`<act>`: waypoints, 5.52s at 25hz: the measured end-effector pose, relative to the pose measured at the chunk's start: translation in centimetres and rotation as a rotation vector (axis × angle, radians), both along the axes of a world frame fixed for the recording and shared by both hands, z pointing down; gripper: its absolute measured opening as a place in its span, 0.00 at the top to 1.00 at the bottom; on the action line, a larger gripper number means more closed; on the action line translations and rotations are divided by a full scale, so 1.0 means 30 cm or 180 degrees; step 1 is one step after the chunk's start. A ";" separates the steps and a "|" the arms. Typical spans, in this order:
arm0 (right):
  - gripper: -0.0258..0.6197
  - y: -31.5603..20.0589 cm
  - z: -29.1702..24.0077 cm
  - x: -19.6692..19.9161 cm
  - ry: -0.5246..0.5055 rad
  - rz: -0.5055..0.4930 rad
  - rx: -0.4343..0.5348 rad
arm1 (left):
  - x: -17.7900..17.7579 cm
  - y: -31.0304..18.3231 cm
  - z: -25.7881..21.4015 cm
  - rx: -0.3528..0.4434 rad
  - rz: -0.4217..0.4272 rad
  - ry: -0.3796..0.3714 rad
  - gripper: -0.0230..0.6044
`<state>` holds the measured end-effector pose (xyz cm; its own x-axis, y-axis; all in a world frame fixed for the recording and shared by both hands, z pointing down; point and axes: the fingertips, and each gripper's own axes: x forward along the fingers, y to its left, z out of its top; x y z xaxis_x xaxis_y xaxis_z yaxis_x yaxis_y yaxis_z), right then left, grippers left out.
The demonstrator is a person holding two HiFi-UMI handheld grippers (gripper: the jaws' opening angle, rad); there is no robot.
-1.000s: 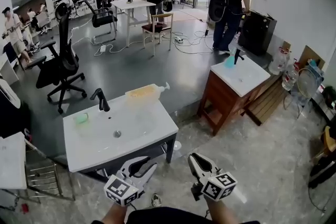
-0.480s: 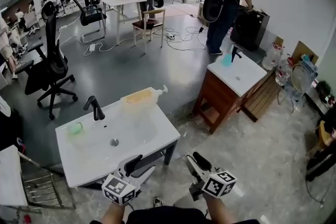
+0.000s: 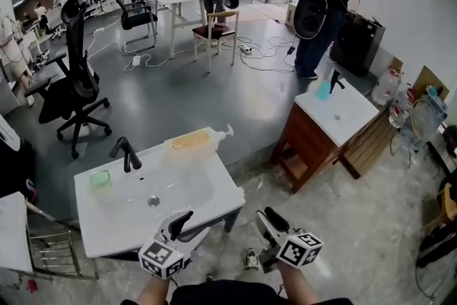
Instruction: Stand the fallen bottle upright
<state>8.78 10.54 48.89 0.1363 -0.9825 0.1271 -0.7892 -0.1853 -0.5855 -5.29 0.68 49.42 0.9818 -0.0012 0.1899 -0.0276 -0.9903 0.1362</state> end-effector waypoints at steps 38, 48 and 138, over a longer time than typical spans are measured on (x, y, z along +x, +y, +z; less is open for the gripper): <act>0.70 -0.511 0.157 0.614 -0.0519 -0.0972 -0.0065 | 0.492 -0.417 0.056 0.0274 -0.1180 -0.0368 0.56; 0.70 -0.757 0.271 0.637 -0.0747 -0.0843 -0.0166 | 0.474 -0.648 0.149 0.0501 -0.1123 -0.0720 0.56; 0.80 -1.622 -0.274 -0.105 0.0412 -0.2702 0.0567 | 0.132 -1.079 0.459 -0.0203 -0.2359 -0.0570 0.67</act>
